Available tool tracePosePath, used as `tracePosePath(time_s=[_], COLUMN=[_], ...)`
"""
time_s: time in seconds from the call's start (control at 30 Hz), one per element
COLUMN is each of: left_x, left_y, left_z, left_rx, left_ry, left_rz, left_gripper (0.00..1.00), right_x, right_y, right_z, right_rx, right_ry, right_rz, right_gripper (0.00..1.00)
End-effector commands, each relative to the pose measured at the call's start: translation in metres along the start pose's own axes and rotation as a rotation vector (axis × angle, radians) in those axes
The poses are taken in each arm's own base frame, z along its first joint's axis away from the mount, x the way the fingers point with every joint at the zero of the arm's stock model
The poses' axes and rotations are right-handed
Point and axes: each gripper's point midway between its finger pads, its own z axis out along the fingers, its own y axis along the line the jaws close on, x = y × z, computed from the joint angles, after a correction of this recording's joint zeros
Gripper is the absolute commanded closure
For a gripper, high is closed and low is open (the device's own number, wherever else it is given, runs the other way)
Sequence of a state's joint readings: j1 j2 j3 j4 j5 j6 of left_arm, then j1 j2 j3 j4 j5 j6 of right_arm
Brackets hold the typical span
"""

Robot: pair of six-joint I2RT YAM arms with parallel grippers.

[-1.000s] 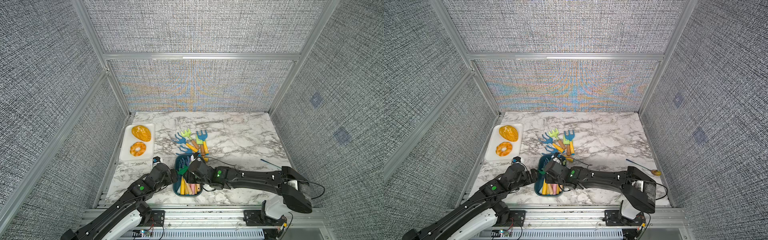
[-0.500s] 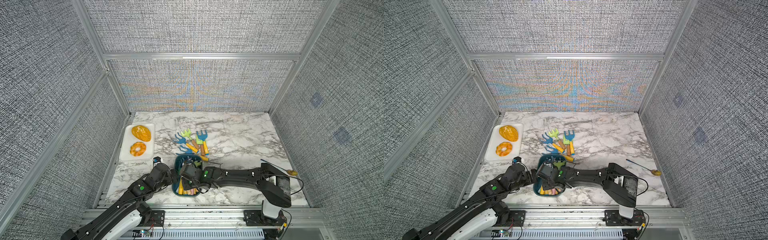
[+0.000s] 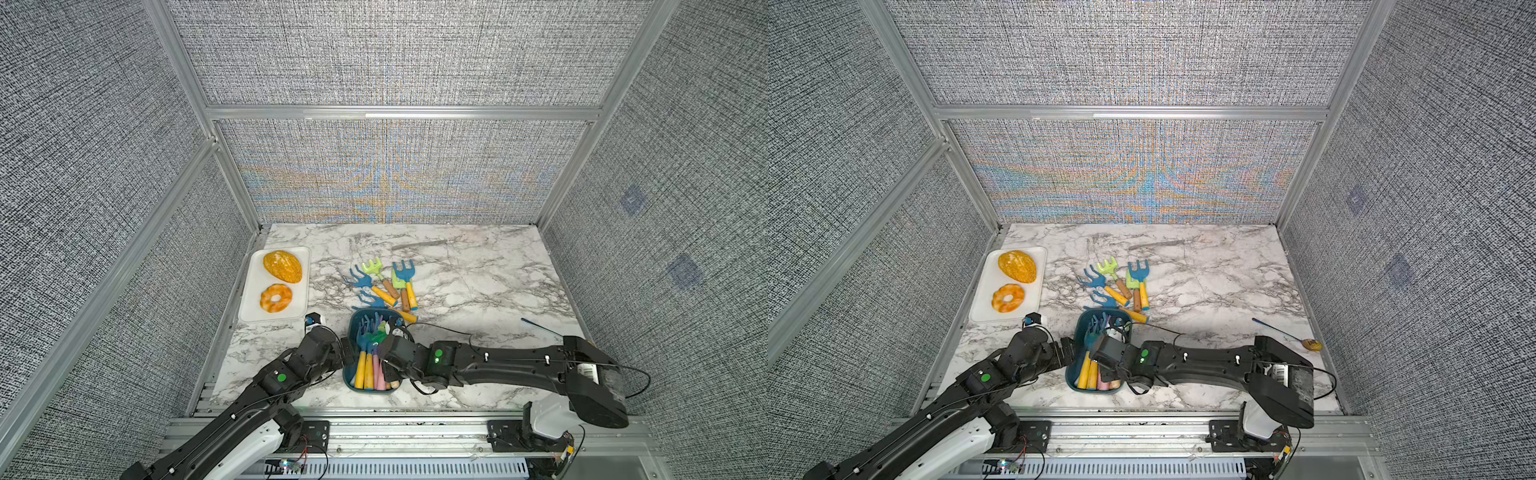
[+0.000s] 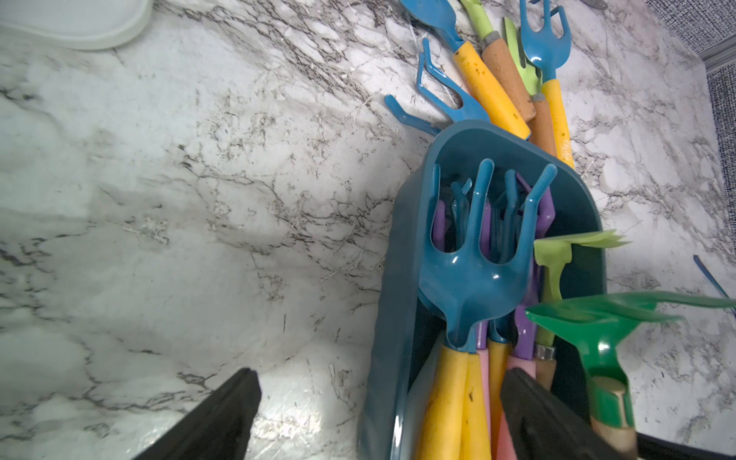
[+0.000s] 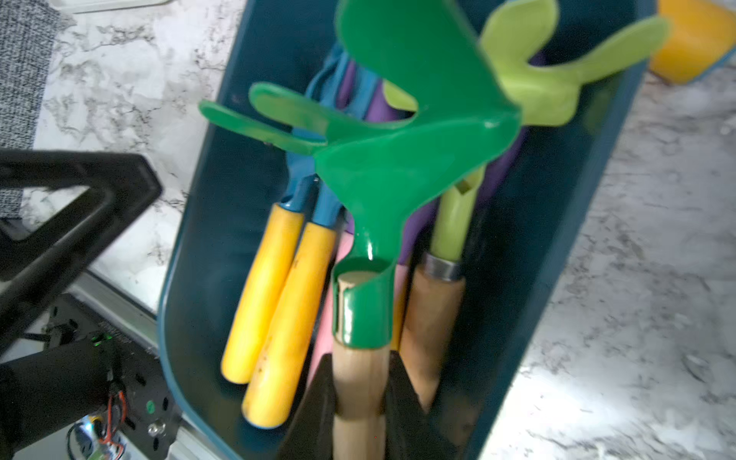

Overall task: Put the rake into the storage box
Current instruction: Adjust the rake in the storage box.

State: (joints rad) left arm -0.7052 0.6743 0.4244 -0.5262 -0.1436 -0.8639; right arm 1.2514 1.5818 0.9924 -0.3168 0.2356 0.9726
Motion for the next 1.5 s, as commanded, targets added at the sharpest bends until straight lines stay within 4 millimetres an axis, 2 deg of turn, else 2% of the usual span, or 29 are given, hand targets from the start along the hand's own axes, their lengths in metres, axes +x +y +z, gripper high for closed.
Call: tracePosePath(time_s=[0.0,0.2,0.37,0.53,0.57,0.73,0.9,1.03,1.2,1.27,1.47], left_x=[-0.004,-0.003,-0.002,-0.001,-0.001,0.0,0.002,0.008,0.004,-0.005,-0.03], left_y=[-0.002,-0.002,-0.001,-0.001,-0.001,0.0,-0.001,-0.01,-0.019,-0.022,-0.034], left_z=[-0.001,0.0,-0.002,-0.001,-0.001,-0.001,0.003,0.011,0.017,0.017,0.028], left_rx=[0.0,0.004,0.007,0.01,0.01,0.004,0.003,0.03,0.033,0.014,-0.053], left_ry=[-0.014,-0.01,-0.011,-0.007,-0.006,0.0,0.014,0.059,0.079,0.058,0.058], left_rz=[0.013,0.009,0.004,0.001,0.003,0.004,0.007,0.015,0.034,0.058,0.108], left_gripper=[0.01,0.01,0.01,0.01,0.01,0.01,0.01,0.01,0.01,0.01,0.01], right_x=[-0.01,-0.019,-0.024,-0.023,-0.024,-0.027,-0.034,-0.054,-0.085,-0.097,-0.123], right_y=[0.002,0.003,-0.004,-0.008,-0.008,-0.004,-0.005,-0.02,-0.048,-0.061,-0.091], right_z=[0.001,0.007,0.013,0.019,0.018,0.002,-0.018,-0.042,-0.063,-0.063,-0.036], right_rx=[-0.005,0.0,0.028,0.046,0.045,0.016,-0.009,-0.017,-0.039,-0.058,-0.053], right_ry=[-0.06,-0.085,-0.1,-0.083,-0.086,-0.104,-0.13,-0.186,-0.258,-0.267,-0.189], right_rz=[0.072,0.118,0.135,0.129,0.125,0.118,0.113,0.112,0.062,0.048,-0.006], right_gripper=[0.97,0.97,0.95,0.77,0.72,0.59,0.57,0.55,0.39,0.34,0.33])
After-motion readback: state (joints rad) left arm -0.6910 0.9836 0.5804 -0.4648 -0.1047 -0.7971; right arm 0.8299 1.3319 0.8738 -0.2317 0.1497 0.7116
